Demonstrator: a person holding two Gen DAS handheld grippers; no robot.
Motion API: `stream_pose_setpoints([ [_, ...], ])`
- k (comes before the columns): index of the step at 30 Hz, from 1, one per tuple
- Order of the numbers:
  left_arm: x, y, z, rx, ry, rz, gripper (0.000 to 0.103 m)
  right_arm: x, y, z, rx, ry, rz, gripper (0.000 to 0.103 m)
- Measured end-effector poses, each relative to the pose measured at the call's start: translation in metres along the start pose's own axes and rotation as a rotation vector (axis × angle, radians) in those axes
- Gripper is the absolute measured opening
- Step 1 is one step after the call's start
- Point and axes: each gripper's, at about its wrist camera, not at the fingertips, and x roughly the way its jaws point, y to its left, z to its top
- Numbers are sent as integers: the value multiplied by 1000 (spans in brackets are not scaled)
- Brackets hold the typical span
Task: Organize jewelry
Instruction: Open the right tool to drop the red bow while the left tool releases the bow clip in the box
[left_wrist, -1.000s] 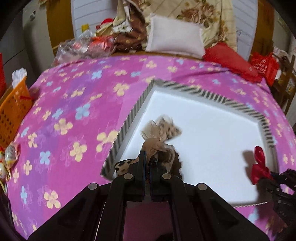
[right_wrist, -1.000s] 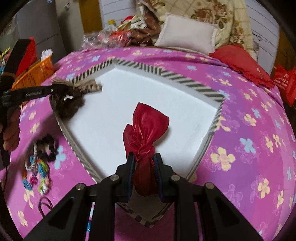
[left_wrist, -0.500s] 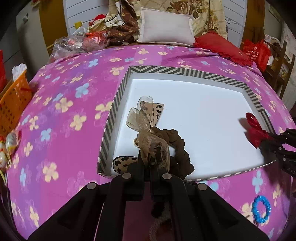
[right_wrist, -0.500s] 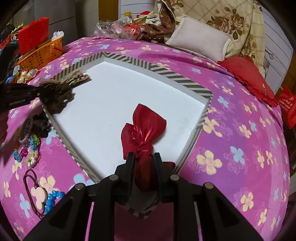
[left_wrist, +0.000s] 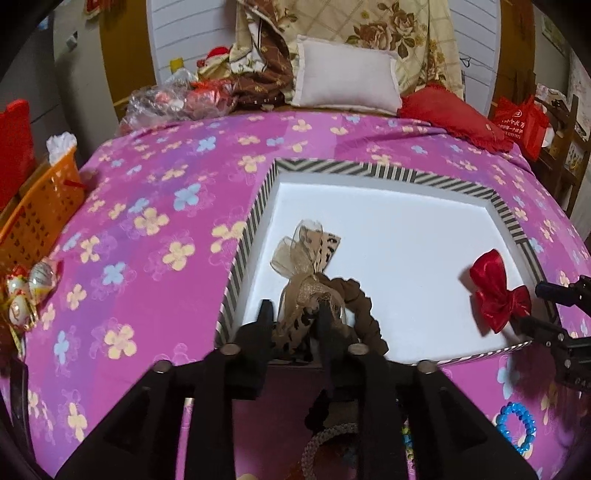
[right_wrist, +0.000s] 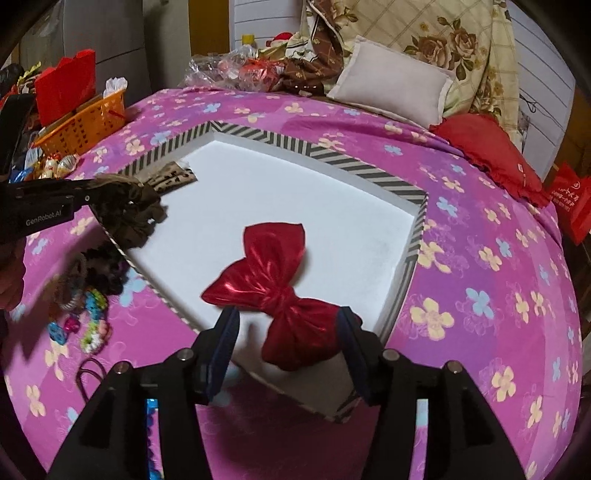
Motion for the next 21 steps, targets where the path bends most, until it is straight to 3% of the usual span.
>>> stream_pose_setpoints([
  [4, -19, -1, 3, 2, -57, -11, 17, -16, 6, -2, 33, -32, -4, 62],
  [9, -47, -3, 5, -15, -128, -28, 27, -45, 15, -6, 74, -104, 12, 75],
  [12, -66, -5, 4, -15, -166, -25, 33, -60, 23, -10, 93, -144, 23, 77],
  [14, -76, -6, 1, -20, -176, -41, 39, -70, 28, -13, 105, -163, 21, 79],
  [21, -97, -10, -17, -22, -177, -9, 39, -94, 34, -26, 178, -221, 31, 87],
])
